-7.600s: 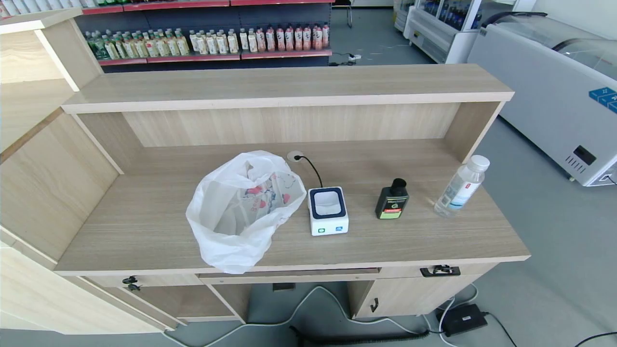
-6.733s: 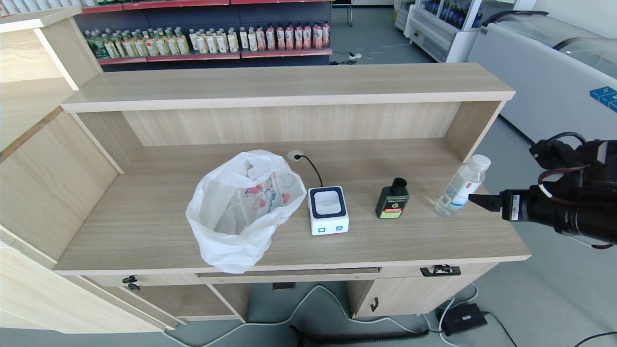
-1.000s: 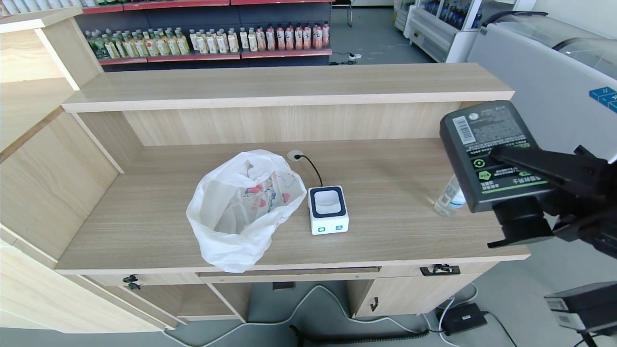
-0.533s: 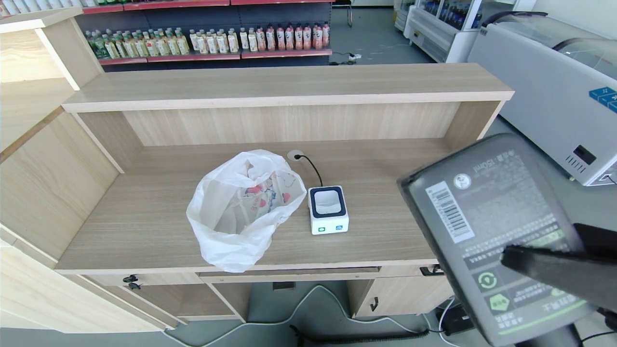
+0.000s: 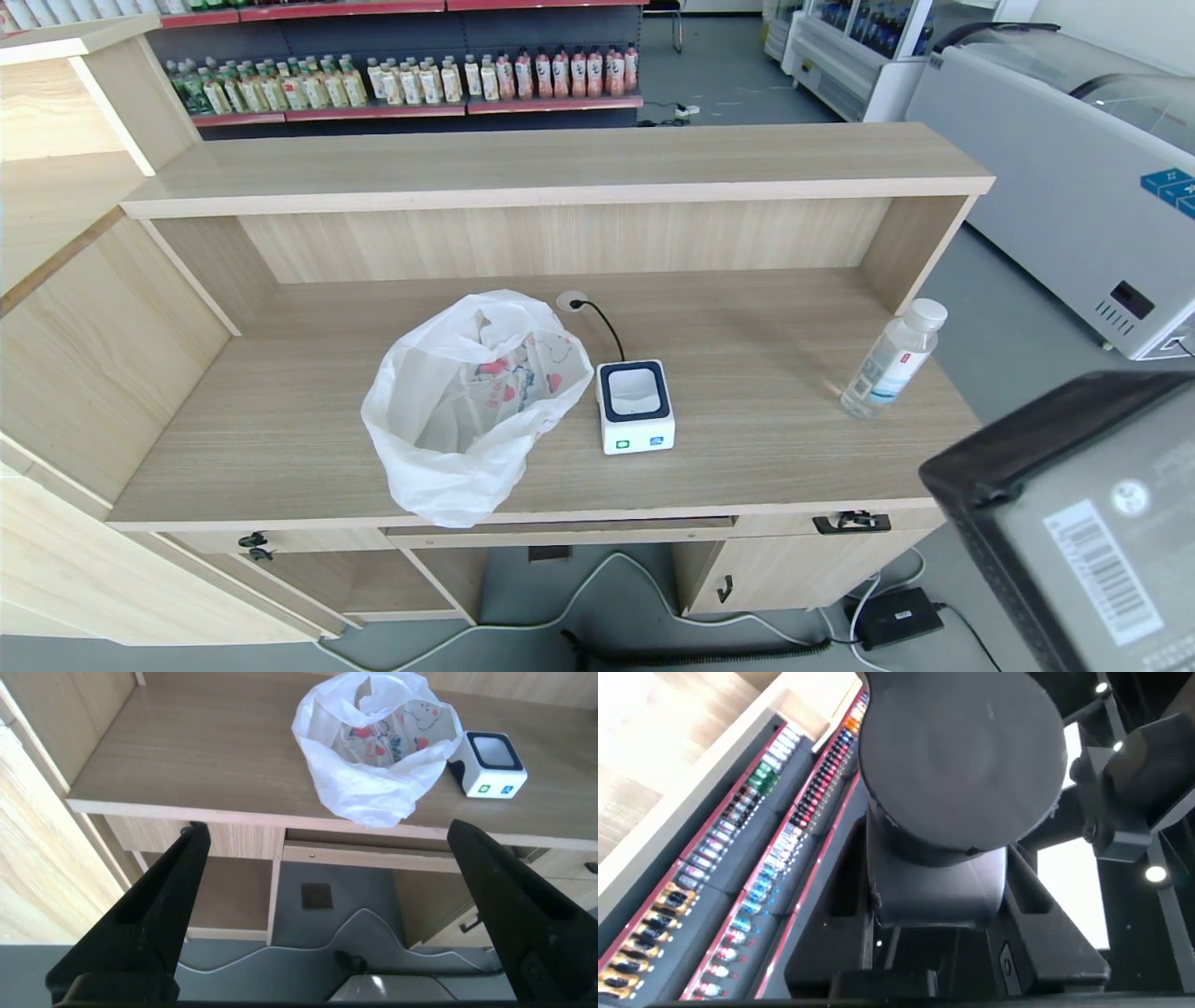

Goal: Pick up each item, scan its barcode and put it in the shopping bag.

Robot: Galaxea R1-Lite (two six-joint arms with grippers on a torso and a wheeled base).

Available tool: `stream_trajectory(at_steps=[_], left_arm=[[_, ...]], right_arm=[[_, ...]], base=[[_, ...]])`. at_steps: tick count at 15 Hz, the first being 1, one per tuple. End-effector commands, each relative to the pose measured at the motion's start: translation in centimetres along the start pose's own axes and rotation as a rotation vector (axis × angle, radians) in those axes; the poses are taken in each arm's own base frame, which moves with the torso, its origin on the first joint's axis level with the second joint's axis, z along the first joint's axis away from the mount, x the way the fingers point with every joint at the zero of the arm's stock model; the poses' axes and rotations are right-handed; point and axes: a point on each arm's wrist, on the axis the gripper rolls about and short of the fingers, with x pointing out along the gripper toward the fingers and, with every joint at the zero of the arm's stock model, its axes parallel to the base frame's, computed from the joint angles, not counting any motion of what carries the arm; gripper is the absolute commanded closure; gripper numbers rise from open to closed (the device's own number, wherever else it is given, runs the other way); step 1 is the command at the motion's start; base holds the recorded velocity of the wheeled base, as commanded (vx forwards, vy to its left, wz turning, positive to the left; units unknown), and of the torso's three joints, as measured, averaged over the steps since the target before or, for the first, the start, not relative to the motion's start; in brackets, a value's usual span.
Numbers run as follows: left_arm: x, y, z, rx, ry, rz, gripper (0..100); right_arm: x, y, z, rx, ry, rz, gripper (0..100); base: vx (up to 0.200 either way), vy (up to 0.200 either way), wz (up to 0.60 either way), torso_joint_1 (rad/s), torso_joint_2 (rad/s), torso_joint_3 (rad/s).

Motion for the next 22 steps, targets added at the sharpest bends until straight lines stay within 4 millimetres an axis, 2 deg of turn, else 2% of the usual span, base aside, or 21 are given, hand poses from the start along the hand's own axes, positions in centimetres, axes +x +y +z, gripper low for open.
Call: stream_trajectory(at_steps=[1,22], left_arm=[[0.00,0.00,0.00,0.000,-0.001,0.000,0],[0.00,0.00,0.00,0.000,-0.001,0.000,0]], right_arm=[[-0.57,-0.42,-0.12,-0.014,0.022,-0.009,100],[-0.79,-0.25,0.01,0.002,0.015,0.020,100]], base=[[0.000,0.000,0.00,0.000,0.00,0.000],[0.000,0.000,0.00,0.000,0.00,0.000]])
